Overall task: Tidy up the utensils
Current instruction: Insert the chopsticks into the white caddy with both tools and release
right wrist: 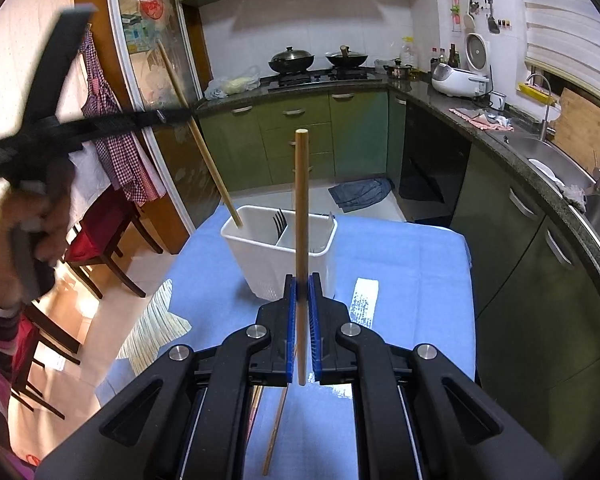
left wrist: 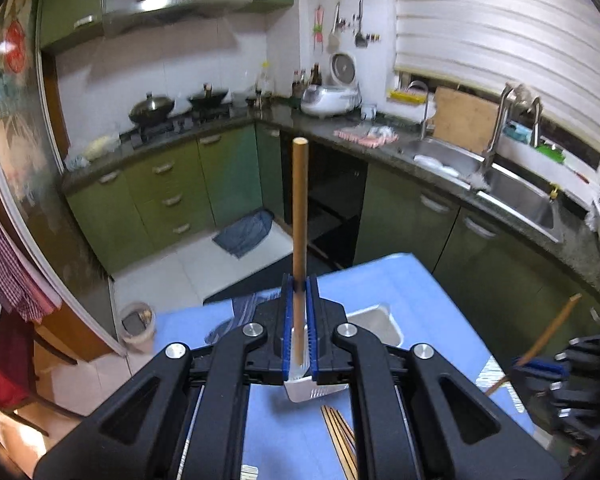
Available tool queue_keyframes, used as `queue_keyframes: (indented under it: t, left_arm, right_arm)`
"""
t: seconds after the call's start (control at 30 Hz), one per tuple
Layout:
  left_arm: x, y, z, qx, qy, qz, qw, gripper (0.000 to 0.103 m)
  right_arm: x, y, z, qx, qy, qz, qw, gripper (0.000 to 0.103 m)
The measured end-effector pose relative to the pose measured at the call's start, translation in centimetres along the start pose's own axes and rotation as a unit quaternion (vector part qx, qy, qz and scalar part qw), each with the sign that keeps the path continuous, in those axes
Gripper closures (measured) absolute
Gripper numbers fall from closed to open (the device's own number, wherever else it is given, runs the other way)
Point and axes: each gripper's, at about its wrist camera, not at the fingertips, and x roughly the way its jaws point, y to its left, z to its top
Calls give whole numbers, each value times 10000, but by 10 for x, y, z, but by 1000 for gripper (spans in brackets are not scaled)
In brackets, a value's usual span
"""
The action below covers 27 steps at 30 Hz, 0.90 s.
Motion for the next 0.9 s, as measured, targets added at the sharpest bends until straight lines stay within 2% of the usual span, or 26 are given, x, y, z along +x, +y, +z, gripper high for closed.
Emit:
queue_keyframes:
  t: [0.23,0.33,0.4,0.63,0.77,0.9]
  left_arm:
    - [45,11,-27,-155,557,-92,9983,96]
    - [50,15,-36,-155,689,-77,9975,84]
    - [46,21,-40,-222,691,-124,9973,69]
    - [9,34,-47,-290,488,-221,9981,63]
    - [-3,36,-57,-250,506,-229,9981,61]
    - [-9,37,-66,-183,590,-240,9978,61]
  right_arm:
    - [-6,0,14,68,-174,-30,9998,96]
    - [-8,-4,27,149,-287,-4,9995,96]
    - [-10,-6,37,222,-400,-15,9989,96]
    - [-14,-14,91,570,-970,45,9936,96]
    - [10,-18,119,744,-1072,-81,9914,96]
    - [60,-20,122,783,-642,-176,9947,96]
